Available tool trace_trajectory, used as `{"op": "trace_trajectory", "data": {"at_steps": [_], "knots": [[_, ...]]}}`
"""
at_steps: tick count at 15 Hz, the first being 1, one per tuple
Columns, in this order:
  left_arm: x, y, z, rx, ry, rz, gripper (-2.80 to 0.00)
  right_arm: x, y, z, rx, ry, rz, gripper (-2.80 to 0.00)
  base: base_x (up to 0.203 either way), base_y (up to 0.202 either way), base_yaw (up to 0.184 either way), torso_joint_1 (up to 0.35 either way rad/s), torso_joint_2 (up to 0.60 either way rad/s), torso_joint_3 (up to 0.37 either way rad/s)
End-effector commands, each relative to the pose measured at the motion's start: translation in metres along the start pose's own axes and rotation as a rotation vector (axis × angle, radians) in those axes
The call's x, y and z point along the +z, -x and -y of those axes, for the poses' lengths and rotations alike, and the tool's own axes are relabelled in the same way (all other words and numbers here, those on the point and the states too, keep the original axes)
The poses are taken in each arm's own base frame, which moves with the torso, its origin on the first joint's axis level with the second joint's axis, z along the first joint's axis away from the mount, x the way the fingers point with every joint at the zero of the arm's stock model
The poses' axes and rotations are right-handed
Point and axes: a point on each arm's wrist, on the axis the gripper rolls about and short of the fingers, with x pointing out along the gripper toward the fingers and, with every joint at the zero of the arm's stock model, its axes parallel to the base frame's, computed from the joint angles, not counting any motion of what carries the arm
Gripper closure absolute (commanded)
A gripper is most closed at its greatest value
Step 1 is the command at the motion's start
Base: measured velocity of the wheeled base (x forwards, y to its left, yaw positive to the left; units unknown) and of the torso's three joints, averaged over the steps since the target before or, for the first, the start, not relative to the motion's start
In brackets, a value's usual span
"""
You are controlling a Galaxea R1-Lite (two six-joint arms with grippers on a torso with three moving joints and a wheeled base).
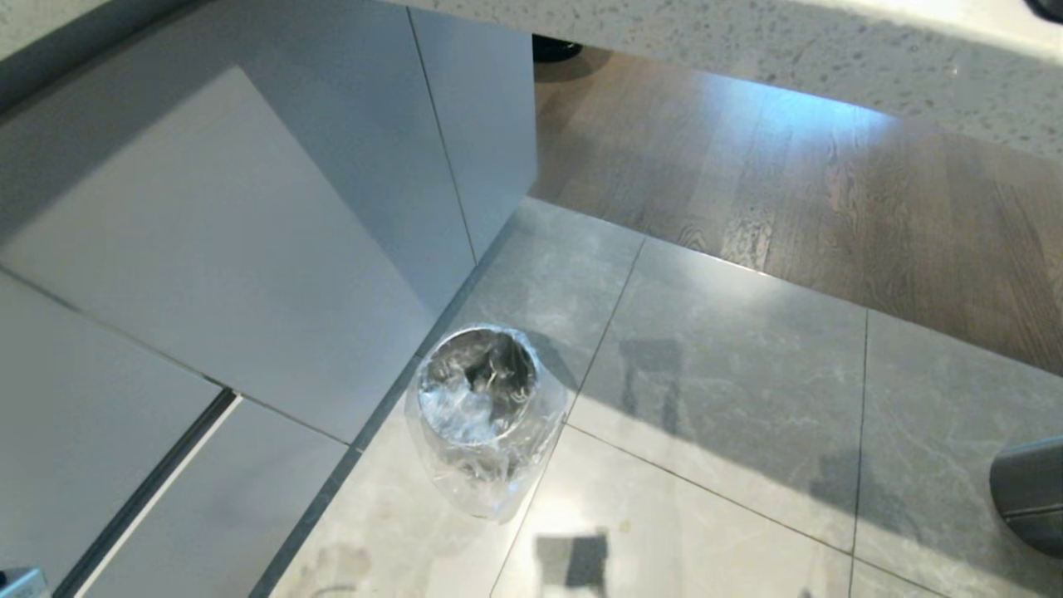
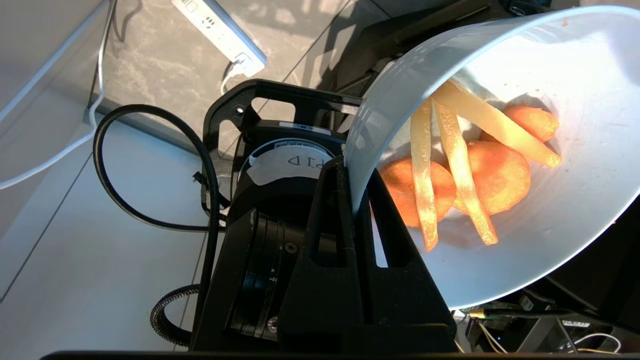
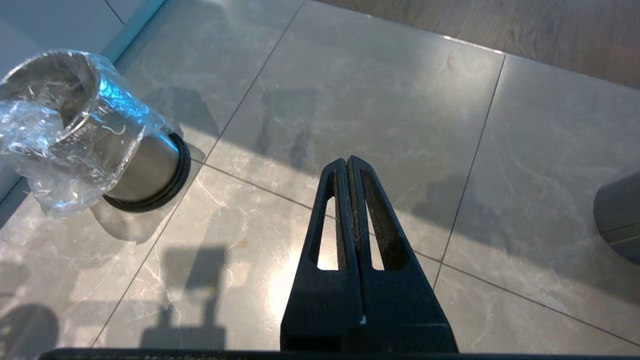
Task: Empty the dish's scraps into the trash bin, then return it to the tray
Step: Move the bowl over the trash can
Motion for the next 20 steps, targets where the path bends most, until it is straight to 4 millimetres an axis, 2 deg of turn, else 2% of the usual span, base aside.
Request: {"op": "trace_trajectory", "data": {"at_steps": [1,8,20], "knots": [[-0.0008,0.0002,-0.0004,0.002,0.002,-0.004,0.00,0.0001,0.0001,0.0000,0.000,0.000,0.001,0.00,0.000,0.000,0.000,-0.001,0.00,-0.199],[-0.0008,0.0002,-0.0003,0.003,0.001,-0.003,0.00,0.0001,0.0001,0.0000,0.000,0.000,0.001,0.00,0.000,0.000,0.000,0.002,0.00,-0.179],[-0.0020,0.0032,-0.0008,-0.004,-0.002,0.022,0.00,-0.0003,0.0000,0.0000,0.000,0.000,0.000,0.00,0.000,0.000,0.000,0.000,0.00,-0.006]]}}
